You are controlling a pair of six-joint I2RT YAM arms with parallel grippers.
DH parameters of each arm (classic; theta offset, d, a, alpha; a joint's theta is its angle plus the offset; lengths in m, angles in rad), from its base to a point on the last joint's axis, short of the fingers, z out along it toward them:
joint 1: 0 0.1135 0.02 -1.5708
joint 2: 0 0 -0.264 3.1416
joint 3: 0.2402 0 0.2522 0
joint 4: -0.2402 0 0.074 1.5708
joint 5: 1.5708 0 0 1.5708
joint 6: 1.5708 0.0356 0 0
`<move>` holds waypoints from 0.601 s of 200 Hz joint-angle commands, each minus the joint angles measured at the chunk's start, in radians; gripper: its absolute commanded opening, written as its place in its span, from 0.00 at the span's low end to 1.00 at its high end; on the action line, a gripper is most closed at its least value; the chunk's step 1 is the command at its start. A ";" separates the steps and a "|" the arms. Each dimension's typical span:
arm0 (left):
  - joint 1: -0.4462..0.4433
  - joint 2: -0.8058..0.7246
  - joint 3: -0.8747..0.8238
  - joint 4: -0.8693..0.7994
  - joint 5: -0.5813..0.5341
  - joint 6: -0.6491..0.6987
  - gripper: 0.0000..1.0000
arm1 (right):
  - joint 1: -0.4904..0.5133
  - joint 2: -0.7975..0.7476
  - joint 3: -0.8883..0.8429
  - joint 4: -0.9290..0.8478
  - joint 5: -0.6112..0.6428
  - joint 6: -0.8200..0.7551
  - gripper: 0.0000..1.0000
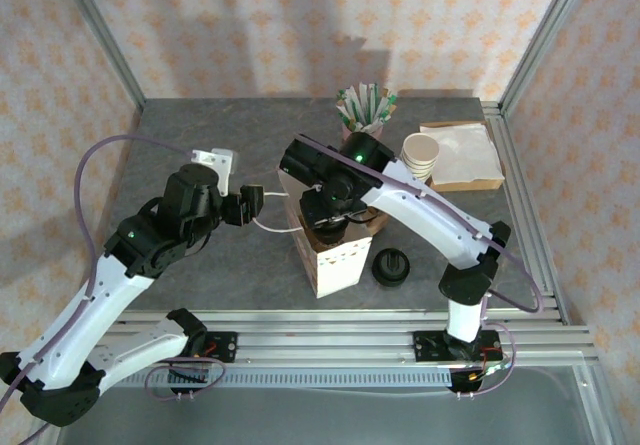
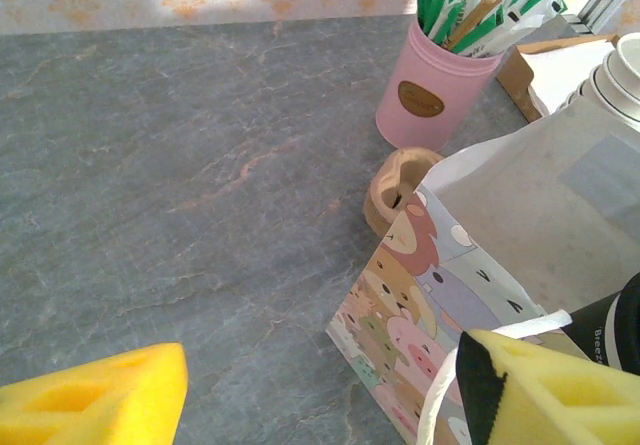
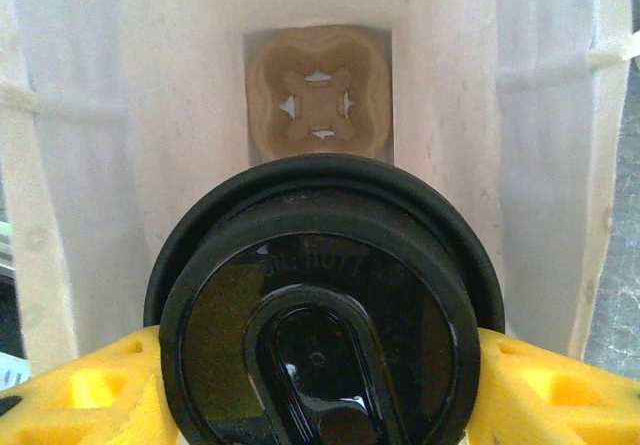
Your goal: Pack the takeout coffee
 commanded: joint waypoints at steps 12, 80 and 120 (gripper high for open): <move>0.008 -0.011 -0.023 -0.002 0.035 -0.020 0.68 | 0.006 -0.042 -0.041 -0.128 0.002 0.035 0.62; 0.008 -0.009 -0.045 0.000 0.062 -0.026 0.61 | 0.006 -0.038 -0.117 -0.094 -0.027 0.024 0.61; 0.009 -0.010 -0.058 0.014 0.083 -0.032 0.59 | 0.006 -0.056 -0.156 -0.030 -0.054 0.019 0.60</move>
